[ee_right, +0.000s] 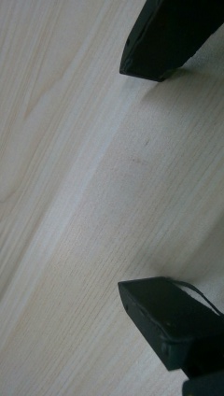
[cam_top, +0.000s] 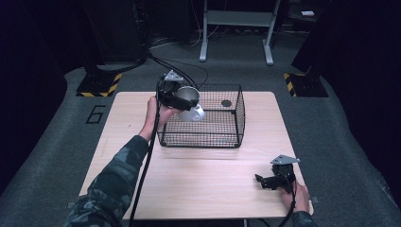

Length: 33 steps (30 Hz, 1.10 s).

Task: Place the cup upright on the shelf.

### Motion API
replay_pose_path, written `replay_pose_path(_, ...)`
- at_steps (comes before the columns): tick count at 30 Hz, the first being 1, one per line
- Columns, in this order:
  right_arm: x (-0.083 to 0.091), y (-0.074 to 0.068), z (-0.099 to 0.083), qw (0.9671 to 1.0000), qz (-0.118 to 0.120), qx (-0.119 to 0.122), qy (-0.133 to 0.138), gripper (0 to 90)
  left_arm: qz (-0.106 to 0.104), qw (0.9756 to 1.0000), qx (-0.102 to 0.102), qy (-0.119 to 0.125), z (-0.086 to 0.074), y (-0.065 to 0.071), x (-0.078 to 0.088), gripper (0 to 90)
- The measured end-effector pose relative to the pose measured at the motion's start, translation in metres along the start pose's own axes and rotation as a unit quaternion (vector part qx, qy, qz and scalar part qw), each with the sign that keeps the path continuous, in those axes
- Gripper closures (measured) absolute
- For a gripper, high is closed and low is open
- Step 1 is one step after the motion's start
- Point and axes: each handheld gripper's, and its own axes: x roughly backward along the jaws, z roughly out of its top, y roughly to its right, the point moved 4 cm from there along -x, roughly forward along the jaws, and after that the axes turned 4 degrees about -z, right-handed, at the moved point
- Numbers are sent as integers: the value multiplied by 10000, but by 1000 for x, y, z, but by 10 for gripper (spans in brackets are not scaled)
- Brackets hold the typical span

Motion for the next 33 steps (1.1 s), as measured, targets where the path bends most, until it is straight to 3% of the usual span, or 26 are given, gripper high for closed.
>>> replay_pose_path(9, 0, 0, 0, 10000, -23, -28, 23, 0, 69, 9996, 109, -251, -5, -6, -22, 62)
replay_pose_path(33, -1, 0, 0, 10000, -32, 48, -11, 0, 320, 9968, 568, -455, -22, -23, -65, 62)
